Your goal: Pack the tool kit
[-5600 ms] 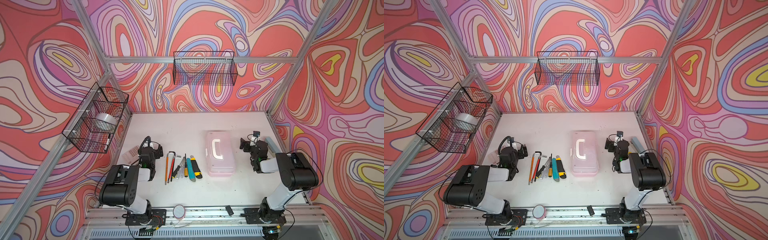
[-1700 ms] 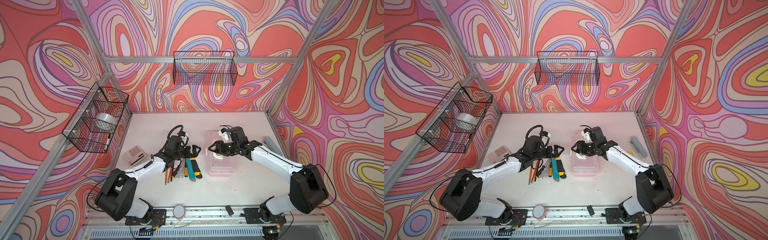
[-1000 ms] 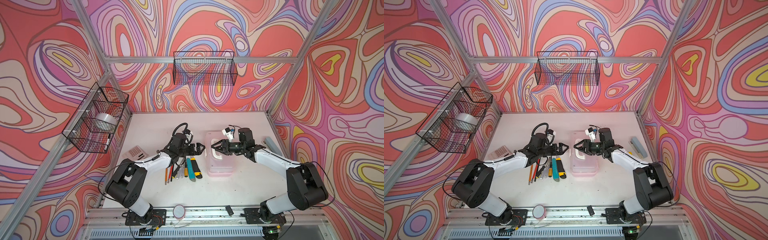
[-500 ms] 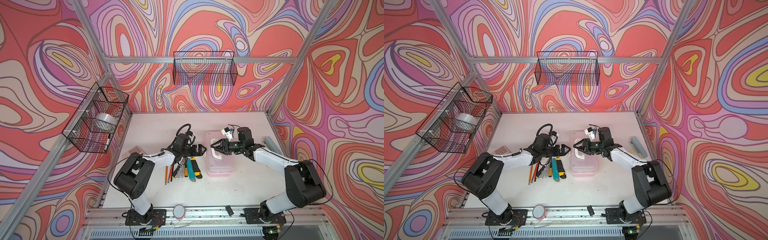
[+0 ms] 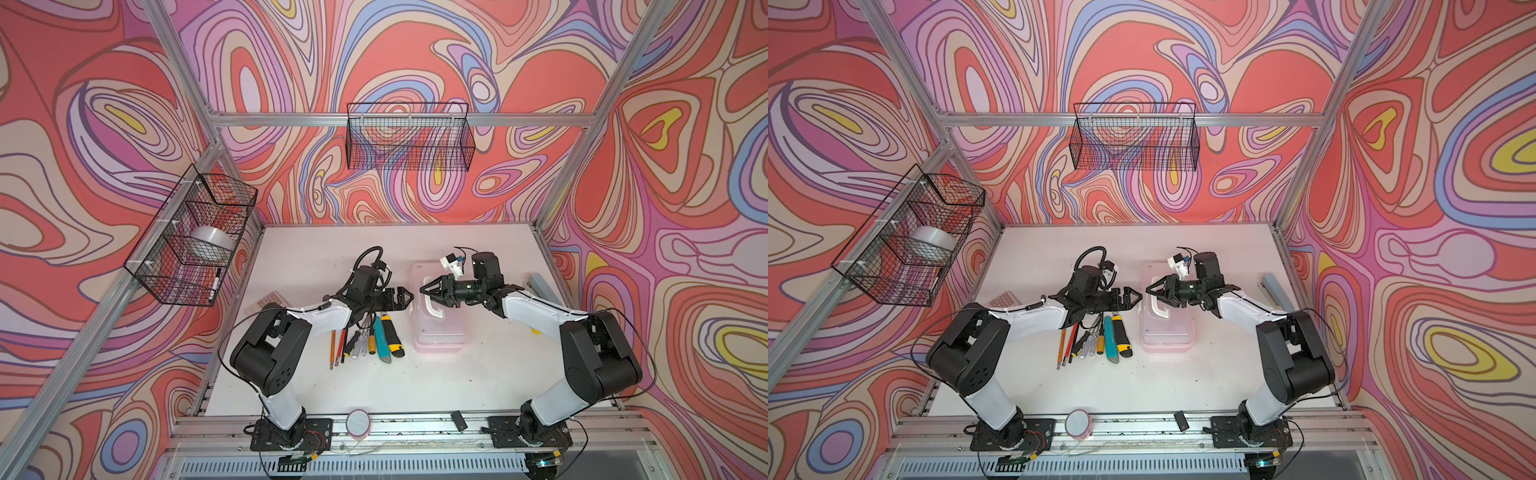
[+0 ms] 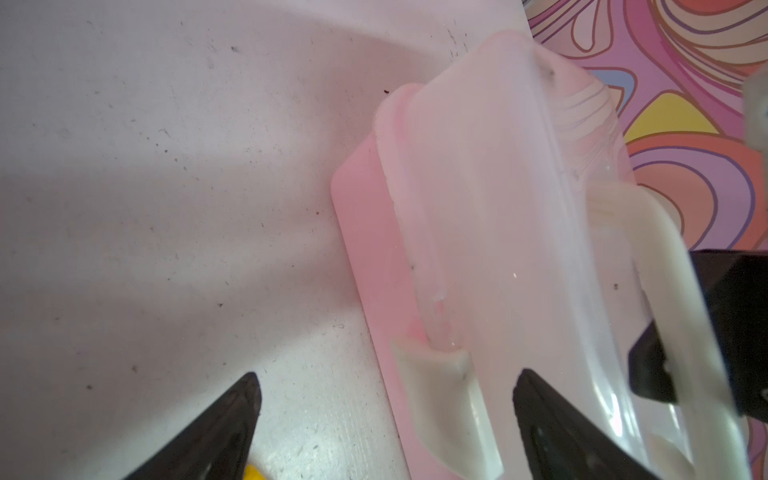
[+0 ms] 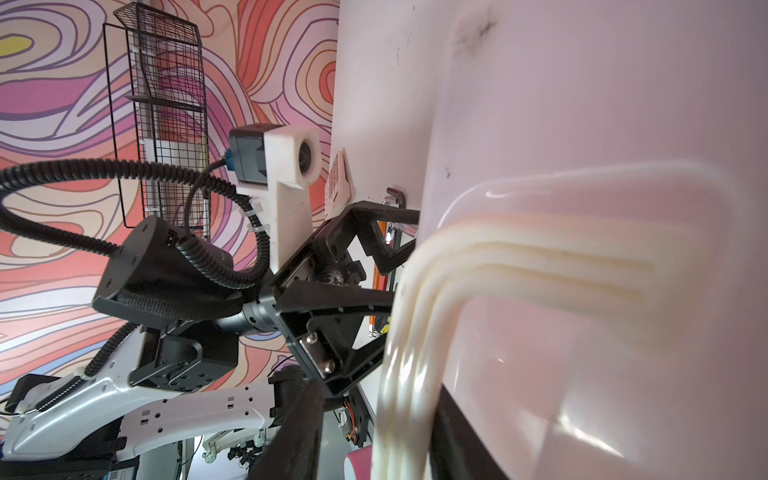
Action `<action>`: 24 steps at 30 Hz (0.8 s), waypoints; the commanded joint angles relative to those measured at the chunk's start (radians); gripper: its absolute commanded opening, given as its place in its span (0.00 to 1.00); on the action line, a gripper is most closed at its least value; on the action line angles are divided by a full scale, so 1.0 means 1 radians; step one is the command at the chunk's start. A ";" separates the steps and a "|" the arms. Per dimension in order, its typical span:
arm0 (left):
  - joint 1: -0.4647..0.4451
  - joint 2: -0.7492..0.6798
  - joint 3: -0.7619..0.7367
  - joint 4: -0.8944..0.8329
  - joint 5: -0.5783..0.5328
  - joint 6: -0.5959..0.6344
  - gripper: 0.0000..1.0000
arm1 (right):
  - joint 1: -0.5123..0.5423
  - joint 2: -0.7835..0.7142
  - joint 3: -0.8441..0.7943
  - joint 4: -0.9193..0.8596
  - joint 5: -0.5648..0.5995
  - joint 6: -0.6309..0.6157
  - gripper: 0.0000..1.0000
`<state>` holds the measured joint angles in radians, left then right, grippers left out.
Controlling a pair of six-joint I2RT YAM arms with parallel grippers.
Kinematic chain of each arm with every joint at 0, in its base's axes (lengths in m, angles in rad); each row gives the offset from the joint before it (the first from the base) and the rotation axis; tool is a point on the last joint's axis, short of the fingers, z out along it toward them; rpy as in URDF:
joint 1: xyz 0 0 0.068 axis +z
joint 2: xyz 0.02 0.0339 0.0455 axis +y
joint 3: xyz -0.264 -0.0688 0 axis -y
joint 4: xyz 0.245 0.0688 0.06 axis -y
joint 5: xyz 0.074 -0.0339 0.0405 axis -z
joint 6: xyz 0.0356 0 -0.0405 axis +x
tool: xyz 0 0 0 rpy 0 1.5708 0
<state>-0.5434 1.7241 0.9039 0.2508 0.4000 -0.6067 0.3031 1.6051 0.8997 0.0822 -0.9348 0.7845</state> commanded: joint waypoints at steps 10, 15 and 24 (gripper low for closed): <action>-0.041 -0.002 0.053 0.004 0.049 0.002 0.95 | 0.024 0.046 -0.001 0.073 -0.042 -0.033 0.34; -0.041 -0.068 0.065 -0.076 0.019 0.040 0.96 | 0.024 0.052 -0.002 0.083 -0.053 -0.045 0.24; -0.041 -0.204 0.007 -0.110 0.050 0.009 0.96 | 0.013 0.017 -0.032 0.163 -0.098 -0.028 0.06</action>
<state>-0.5732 1.5665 0.9226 0.1379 0.3958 -0.5804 0.3134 1.6188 0.8921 0.1333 -0.9901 0.8146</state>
